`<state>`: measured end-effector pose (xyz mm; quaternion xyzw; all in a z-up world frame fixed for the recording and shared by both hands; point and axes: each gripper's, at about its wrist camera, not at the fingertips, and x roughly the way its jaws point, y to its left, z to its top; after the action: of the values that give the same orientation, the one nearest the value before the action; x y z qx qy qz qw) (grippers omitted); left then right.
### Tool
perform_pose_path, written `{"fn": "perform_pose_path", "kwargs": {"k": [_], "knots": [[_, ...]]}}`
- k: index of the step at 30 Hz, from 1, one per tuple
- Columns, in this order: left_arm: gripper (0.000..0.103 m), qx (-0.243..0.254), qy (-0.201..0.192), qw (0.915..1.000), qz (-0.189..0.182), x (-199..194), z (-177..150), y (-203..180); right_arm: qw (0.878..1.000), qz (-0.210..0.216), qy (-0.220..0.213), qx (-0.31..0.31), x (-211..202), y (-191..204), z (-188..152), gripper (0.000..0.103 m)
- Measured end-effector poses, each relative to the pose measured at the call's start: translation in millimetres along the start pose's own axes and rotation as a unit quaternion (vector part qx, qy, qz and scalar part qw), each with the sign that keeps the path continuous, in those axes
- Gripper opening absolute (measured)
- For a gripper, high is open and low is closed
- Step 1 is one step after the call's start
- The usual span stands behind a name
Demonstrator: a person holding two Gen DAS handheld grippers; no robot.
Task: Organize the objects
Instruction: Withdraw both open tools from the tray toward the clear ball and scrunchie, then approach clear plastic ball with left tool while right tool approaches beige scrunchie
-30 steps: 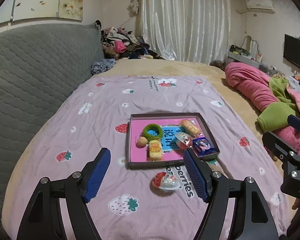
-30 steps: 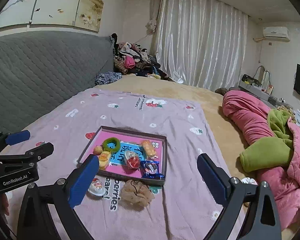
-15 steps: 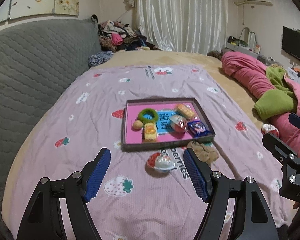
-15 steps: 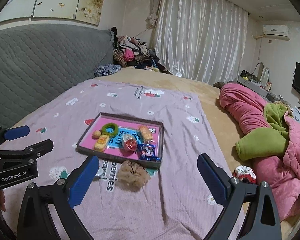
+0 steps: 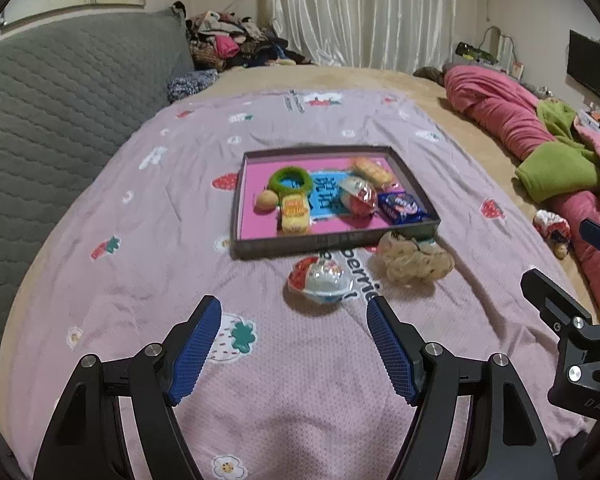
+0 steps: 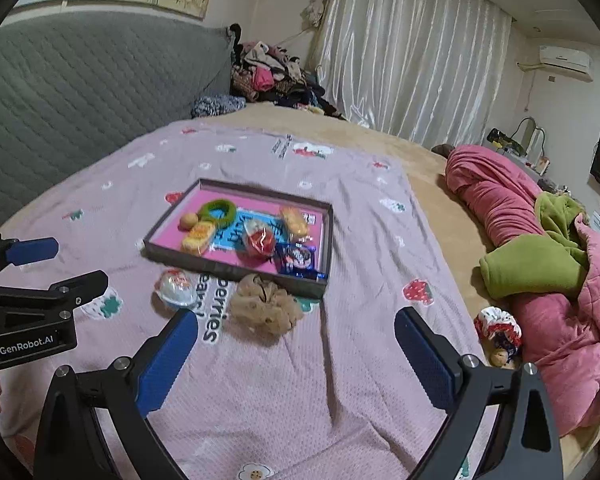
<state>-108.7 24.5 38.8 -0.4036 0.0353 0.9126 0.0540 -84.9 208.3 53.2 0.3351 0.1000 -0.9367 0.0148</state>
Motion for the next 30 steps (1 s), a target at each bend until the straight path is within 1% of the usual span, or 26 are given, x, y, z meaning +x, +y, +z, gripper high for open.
{"fn": "perform_pose_path", "kwargs": {"k": [13, 23, 30], "knots": [[0.077, 0.004, 0.034, 0.9994, -0.006, 45.5, -4.9, -11.3, 0.999, -0.001, 0.031, -0.011, 41.2, 2.3, -16.7, 0.1], [0.077, 0.005, 0.05, 0.9987, -0.011, 76.1, -3.8, -15.7, 0.999, 0.003, 0.05, -0.016, 71.3, 4.9, -21.3, 0.1], [0.077, 0.016, 0.057, 0.9981, -0.014, 92.1, -3.6, -22.1, 0.998, 0.004, 0.062, -0.02, 90.6, 6.5, -25.0, 0.1]]}}
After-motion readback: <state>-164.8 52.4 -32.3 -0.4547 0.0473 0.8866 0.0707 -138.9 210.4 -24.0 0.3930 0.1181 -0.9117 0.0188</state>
